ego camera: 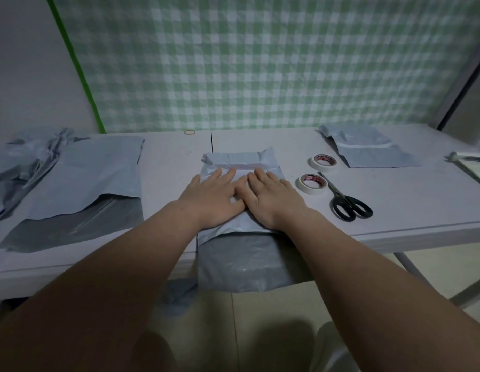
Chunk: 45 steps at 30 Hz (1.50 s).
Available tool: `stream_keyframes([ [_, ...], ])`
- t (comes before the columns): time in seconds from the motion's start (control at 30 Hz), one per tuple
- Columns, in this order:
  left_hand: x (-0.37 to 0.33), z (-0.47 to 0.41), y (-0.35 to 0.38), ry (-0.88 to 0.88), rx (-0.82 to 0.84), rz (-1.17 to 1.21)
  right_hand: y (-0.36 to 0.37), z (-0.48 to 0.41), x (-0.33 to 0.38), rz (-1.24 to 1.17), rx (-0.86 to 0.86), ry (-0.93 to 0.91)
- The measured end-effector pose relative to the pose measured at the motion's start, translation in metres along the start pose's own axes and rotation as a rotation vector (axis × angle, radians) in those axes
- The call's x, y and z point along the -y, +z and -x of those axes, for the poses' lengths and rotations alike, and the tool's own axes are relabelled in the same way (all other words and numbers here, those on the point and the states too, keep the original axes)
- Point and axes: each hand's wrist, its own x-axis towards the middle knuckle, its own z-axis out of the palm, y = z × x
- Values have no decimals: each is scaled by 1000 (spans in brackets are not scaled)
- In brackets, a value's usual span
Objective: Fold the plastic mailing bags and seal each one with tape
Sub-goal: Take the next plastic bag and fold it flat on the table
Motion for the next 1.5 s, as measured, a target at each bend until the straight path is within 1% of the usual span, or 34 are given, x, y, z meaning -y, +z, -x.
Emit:
stream_keyframes([
  [0.2,4,8,-1,-56,54,-17,-5,7,-4,40,37,39],
  [0.37,8,17,-4,-94,120,17,-8,13,-10,82,98,49],
  [0.6,13,24,-9,-84,198,-9,-15,25,-11,133,134,-1],
  [0.8,18,36,-10,-61,231,-8,-22,38,-15,143,170,-66],
  [0.97,23,51,-4,12,164,-11,-20,47,-21,126,138,-142],
  [1.1,25,70,2,161,108,27,-19,62,-25,51,145,-215],
  [1.23,24,89,7,260,40,70,-17,76,-25,52,92,-295],
  [1.37,25,105,11,292,44,-87,-12,91,-29,137,22,-397],
  [1.5,32,113,8,315,99,-220,-10,99,-42,234,23,-475],
])
